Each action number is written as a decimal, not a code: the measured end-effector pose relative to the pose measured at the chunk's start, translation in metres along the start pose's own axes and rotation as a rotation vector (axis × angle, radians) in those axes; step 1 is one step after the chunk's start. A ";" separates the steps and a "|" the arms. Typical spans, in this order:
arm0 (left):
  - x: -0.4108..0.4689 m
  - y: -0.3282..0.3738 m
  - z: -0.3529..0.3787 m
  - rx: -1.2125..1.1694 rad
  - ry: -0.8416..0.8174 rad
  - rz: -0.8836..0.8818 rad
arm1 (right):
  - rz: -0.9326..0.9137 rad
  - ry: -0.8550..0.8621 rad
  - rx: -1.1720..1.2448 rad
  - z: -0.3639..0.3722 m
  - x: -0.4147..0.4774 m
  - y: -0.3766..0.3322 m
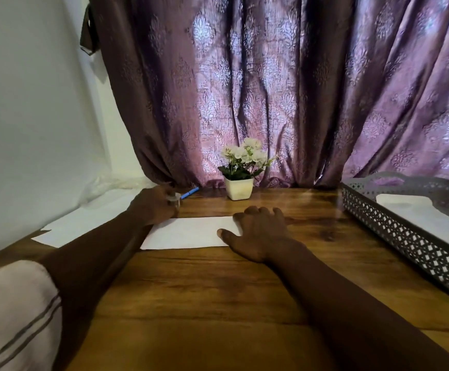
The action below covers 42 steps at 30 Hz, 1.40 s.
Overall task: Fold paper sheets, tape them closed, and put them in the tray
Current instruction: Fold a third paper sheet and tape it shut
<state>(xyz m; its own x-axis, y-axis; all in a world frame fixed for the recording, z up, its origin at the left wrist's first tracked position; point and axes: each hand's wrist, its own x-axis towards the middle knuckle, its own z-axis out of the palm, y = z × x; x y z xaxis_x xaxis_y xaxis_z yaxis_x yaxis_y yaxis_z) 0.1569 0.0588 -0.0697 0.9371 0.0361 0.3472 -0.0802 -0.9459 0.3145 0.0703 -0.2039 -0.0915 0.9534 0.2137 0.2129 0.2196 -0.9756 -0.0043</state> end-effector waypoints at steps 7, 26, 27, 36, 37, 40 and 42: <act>-0.014 0.009 0.001 -0.372 0.214 0.330 | -0.101 0.279 0.182 -0.001 0.011 -0.005; -0.063 0.054 0.007 -0.677 0.229 0.710 | -0.017 0.425 1.028 0.000 -0.005 0.001; -0.064 0.054 0.007 -0.709 0.225 0.685 | -0.025 0.416 1.066 0.000 -0.006 0.000; -0.068 0.056 0.010 -0.807 0.032 0.689 | -0.092 0.421 1.074 0.003 -0.003 0.002; -0.069 0.057 0.010 -0.798 0.039 0.703 | -0.082 0.416 1.092 0.003 -0.004 0.002; -0.072 0.060 0.006 -0.710 0.110 0.802 | -0.095 0.402 1.133 0.001 -0.004 0.003; -0.074 0.062 0.004 -0.674 0.128 0.850 | -0.132 0.405 1.138 0.003 -0.005 0.003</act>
<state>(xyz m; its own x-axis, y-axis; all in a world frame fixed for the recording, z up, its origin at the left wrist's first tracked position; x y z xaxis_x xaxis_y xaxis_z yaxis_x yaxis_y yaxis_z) 0.0838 -0.0037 -0.0791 0.4479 -0.4755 0.7571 -0.8910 -0.3078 0.3338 0.0672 -0.2078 -0.0951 0.8211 0.0778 0.5655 0.5600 -0.3021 -0.7715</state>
